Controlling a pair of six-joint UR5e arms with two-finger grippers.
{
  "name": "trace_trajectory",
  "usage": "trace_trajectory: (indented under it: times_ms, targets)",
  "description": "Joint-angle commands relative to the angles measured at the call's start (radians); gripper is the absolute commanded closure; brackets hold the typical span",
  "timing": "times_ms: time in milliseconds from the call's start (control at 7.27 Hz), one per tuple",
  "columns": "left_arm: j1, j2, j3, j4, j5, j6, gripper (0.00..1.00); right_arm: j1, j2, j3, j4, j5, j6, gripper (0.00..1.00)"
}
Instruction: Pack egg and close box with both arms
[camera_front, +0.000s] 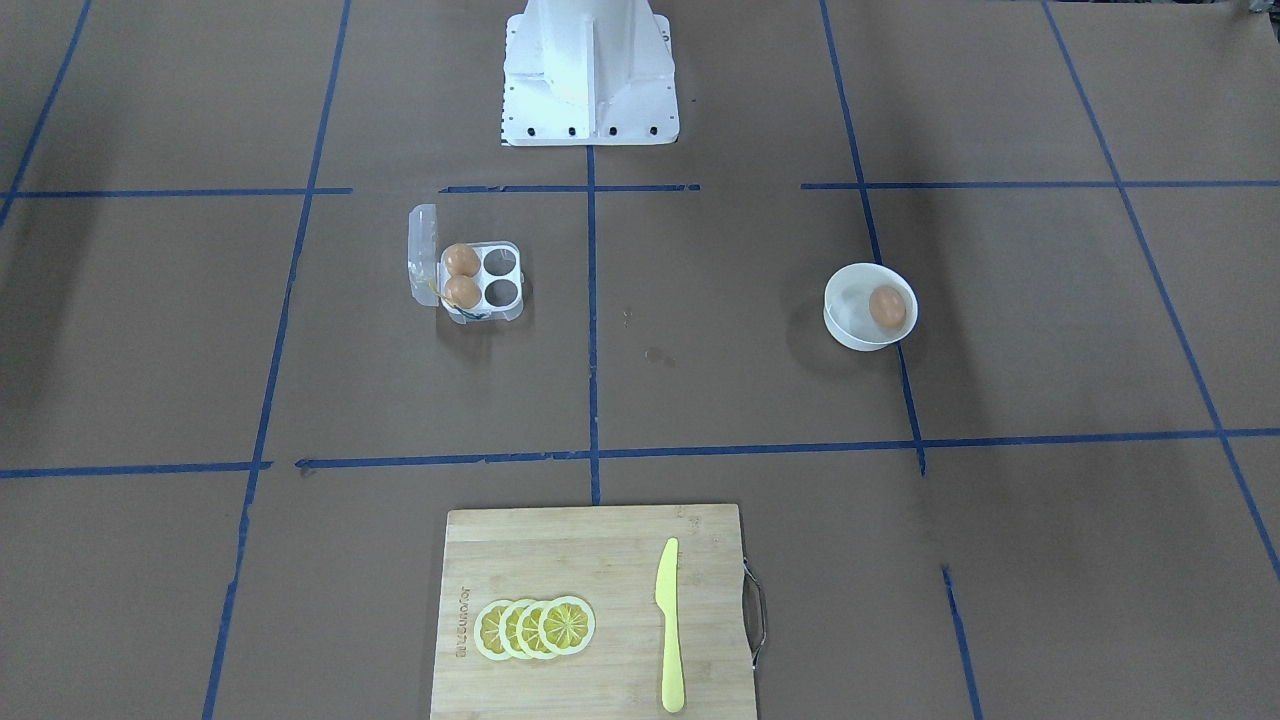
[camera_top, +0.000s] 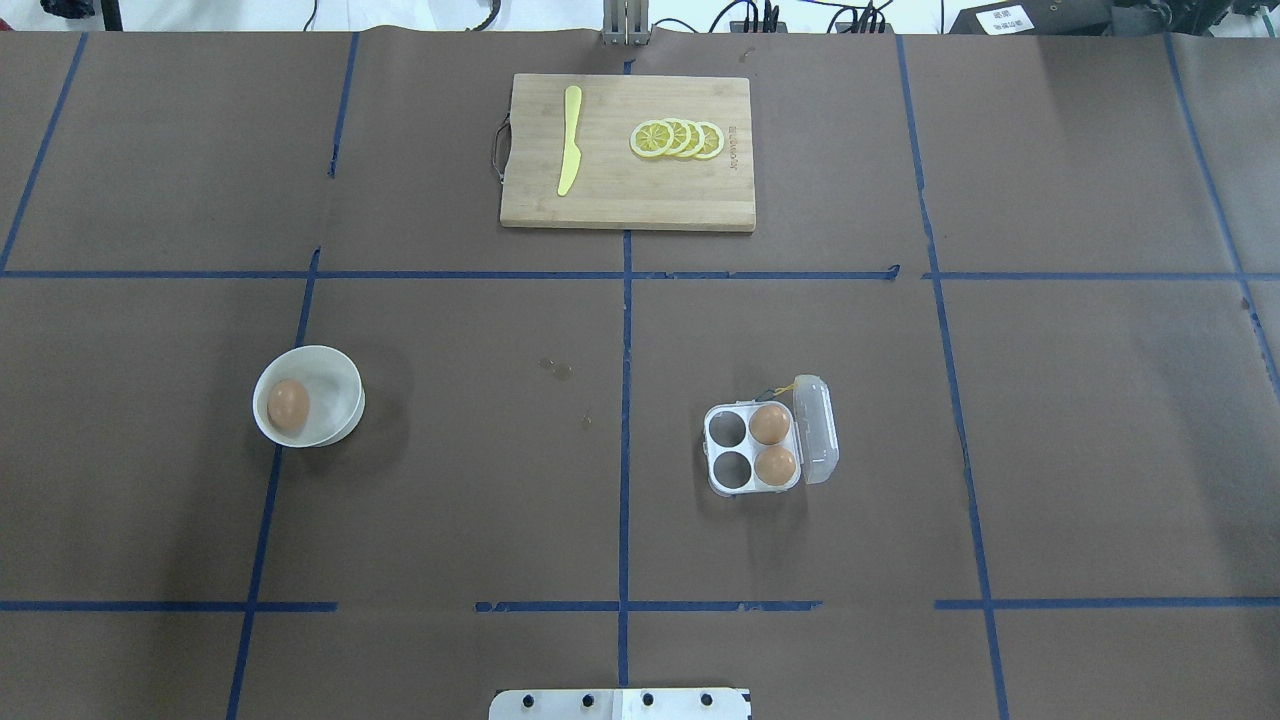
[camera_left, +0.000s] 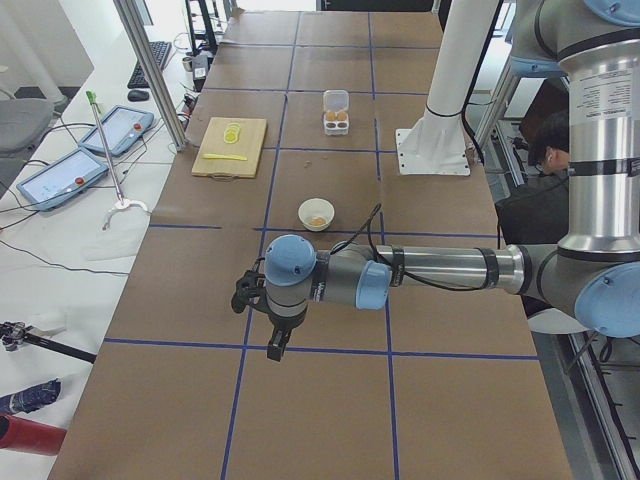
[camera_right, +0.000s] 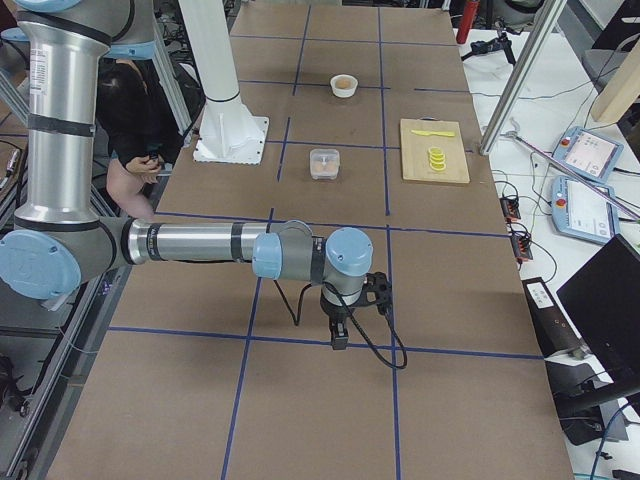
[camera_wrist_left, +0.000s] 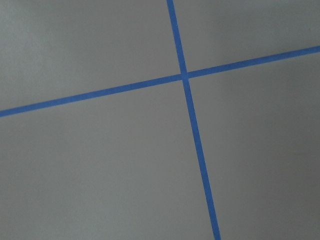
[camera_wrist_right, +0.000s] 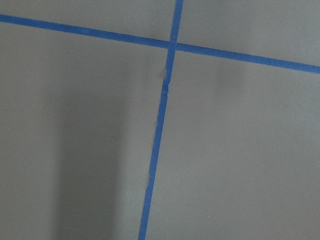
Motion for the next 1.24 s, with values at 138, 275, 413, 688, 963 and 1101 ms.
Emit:
trace_trajectory:
  times_ms: [138, 275, 413, 688, 963, 1101]
  targets:
    - [0.062, -0.036, -0.004, -0.06, -0.006, -0.023, 0.0, -0.073, 0.001, 0.096, 0.0, 0.001, 0.097, 0.0]
    - [0.076, -0.055, -0.019, -0.061, -0.006, -0.093, 0.0, -0.081, 0.001, 0.133, -0.002, 0.003, 0.134, 0.0]
    - [0.119, -0.083, -0.065, -0.087, 0.001, -0.138, 0.0, -0.081, 0.002, 0.159, 0.0, 0.039, 0.136, 0.0]
    - [0.137, -0.181, -0.033, -0.225, -0.006, -0.163, 0.0, -0.081, 0.004, 0.164, 0.073, 0.122, 0.136, 0.0]
    - [0.174, -0.189, -0.018, -0.436, -0.005, -0.178, 0.0, -0.083, 0.004, 0.155, 0.225, 0.103, 0.171, 0.0]
    - [0.18, -0.186, -0.024, -0.511, -0.008, -0.309, 0.0, -0.083, 0.01, 0.146, 0.233, 0.107, 0.317, 0.0]
